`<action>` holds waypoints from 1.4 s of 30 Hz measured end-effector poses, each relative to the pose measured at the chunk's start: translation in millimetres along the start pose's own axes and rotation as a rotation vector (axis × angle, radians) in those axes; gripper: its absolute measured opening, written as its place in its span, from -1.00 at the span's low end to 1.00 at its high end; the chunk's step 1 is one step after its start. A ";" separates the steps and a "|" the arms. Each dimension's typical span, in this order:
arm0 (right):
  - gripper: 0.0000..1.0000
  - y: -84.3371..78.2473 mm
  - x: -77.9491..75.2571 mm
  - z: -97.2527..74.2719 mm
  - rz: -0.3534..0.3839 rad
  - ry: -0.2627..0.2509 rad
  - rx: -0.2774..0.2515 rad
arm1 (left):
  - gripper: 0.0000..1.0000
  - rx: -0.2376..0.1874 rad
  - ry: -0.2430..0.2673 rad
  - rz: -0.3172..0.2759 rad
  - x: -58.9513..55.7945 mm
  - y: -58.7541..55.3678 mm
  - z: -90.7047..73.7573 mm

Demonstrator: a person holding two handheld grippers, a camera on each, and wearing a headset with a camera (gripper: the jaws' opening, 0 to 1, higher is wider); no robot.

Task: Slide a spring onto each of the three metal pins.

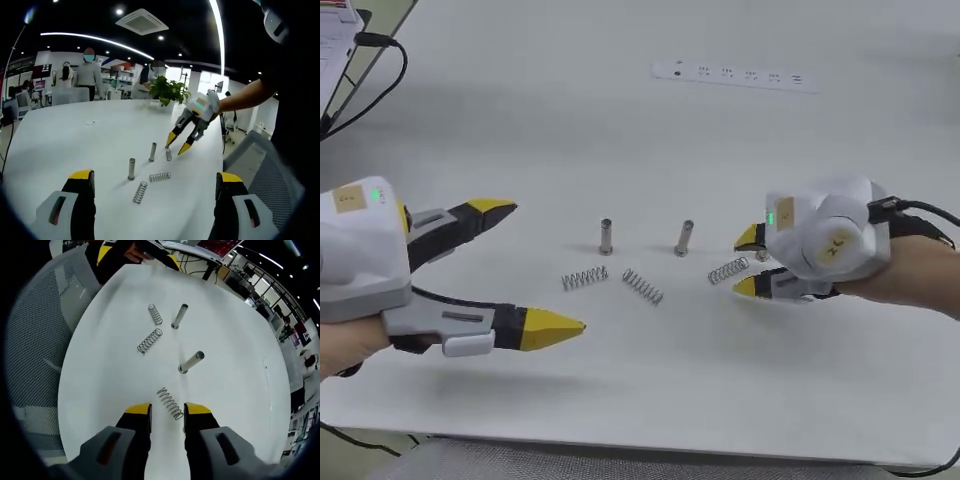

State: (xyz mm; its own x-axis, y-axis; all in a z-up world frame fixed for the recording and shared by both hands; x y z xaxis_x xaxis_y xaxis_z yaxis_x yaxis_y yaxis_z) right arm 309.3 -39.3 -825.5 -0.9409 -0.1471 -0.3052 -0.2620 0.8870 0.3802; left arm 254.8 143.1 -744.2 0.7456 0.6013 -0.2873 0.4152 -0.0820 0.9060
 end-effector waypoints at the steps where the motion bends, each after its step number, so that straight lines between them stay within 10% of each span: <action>1: -0.54 -0.2 0.6 1.2 0.005 0.012 0.004 | 0.97 0.000 -0.001 -0.001 -0.1 -0.2 -0.1; 24: -0.78 -14.1 -1.5 21.5 0.116 0.140 0.132 | 0.97 -0.003 -0.005 -0.006 -0.3 -1.4 0.8; 42: -0.81 -6.5 6.0 13.4 0.172 0.130 0.104 | 0.97 0.000 -0.019 0.002 -3.8 -1.4 2.8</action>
State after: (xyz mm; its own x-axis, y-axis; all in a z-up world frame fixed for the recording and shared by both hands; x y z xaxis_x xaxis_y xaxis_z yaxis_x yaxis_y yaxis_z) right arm 308.3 -40.1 -841.5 -0.9913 -0.0394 -0.1260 -0.0785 0.9433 0.3224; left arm 252.8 138.7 -745.3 0.7560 0.5862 -0.2914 0.4136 -0.0828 0.9067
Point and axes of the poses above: the centre of the closed fingertips' face, and the gripper's own axes: z roughly forward along the fingers, x roughly to its left, y roughly out of its top, the point moved 1 cm from there along -z, roughly backward along the fingers, and after that the axes turned 8 degrees about -z, right-handed, at the moved point
